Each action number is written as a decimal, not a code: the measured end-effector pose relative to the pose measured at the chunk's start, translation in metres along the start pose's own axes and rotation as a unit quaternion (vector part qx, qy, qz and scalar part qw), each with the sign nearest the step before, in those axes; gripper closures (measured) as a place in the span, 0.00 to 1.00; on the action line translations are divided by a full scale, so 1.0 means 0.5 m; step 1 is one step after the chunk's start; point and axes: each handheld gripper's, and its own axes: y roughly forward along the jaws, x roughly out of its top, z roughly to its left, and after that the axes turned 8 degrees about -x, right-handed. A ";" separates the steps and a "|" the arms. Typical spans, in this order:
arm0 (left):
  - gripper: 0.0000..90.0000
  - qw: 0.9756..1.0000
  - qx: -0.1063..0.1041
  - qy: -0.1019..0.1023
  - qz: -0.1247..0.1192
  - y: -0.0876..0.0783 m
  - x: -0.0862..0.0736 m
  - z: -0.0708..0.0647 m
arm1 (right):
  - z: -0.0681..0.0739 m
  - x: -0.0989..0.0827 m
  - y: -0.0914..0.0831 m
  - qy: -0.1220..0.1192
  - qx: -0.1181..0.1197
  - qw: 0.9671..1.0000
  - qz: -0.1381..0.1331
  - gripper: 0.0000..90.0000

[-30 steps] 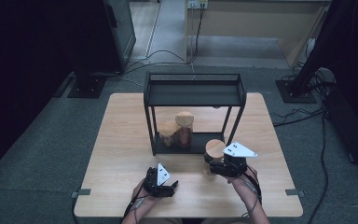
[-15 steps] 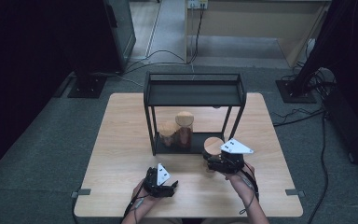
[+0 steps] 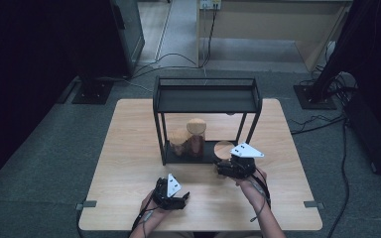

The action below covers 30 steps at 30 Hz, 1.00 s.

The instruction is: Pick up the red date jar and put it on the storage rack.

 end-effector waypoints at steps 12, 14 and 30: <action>0.24 1.000 -0.001 -0.001 0.000 0.000 0.000 0.000 | 0.010 0.017 0.028 0.006 -0.008 1.000 0.002 0.28; 0.24 1.000 -0.001 -0.001 -0.001 0.000 -0.001 0.000 | 0.011 0.021 0.032 0.007 -0.010 1.000 0.004 0.28; 0.24 1.000 -0.002 0.000 0.000 0.000 0.000 0.001 | 0.026 0.036 0.064 -0.002 -0.028 1.000 0.002 0.28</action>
